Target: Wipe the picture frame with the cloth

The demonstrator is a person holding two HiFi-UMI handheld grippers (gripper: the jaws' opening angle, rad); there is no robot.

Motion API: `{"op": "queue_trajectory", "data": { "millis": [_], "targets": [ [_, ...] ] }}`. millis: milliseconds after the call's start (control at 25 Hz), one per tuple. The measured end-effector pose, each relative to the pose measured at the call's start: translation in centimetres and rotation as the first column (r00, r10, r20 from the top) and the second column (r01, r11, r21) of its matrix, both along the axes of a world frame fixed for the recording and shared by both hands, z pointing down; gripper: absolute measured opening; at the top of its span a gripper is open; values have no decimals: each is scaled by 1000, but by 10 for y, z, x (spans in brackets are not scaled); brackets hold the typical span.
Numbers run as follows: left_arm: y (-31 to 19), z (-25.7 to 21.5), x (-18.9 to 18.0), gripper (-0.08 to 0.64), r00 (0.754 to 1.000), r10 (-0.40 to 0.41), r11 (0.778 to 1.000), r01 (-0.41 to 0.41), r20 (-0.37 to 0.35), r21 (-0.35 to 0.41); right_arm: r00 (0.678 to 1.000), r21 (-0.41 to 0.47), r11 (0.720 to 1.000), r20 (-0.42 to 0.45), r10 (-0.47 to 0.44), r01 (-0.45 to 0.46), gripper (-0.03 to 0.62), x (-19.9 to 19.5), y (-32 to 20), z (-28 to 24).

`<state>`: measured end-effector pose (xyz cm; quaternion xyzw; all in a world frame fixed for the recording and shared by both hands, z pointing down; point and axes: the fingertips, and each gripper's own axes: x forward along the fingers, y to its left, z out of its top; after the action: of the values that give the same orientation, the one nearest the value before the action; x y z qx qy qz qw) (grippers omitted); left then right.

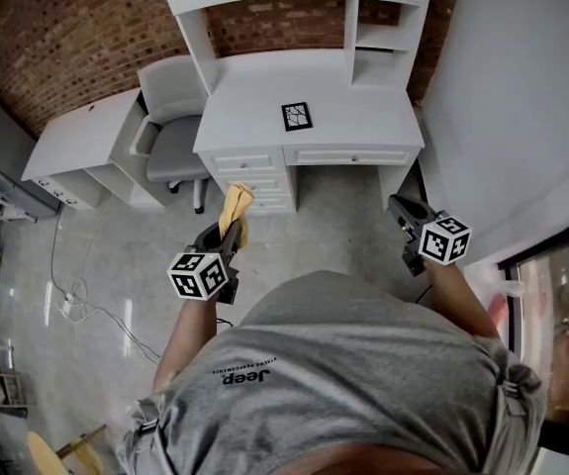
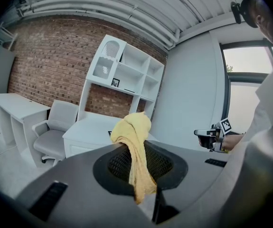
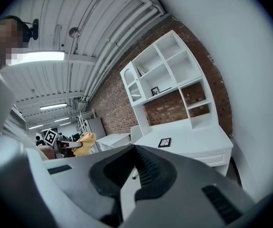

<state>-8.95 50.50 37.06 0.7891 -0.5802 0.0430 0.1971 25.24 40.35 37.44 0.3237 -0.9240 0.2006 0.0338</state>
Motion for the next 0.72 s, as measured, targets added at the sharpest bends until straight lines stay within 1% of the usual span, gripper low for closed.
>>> {"op": "queue_trajectory", "data": {
  "millis": [240,440,560,720],
  "targets": [
    [-17,4,42,64,1000,22,1000,-22,6,-19,1000,-14,1000,2,-17,17,3,36,-4,8],
    [-33,7,72,64,999,48,998,-47,8,-31,1000,-34,999,9,-4,4,3,65,-16,23],
    [-40,11,72,64,998,58,997,-57,11,-43,1000,-48,999,11,1,0,3,63,-24,30],
    [-60,20,49,64,999,52,997,-52,-7,-48,1000,-57,998,-1,5,-5,3,45,-41,37]
  ]
}}
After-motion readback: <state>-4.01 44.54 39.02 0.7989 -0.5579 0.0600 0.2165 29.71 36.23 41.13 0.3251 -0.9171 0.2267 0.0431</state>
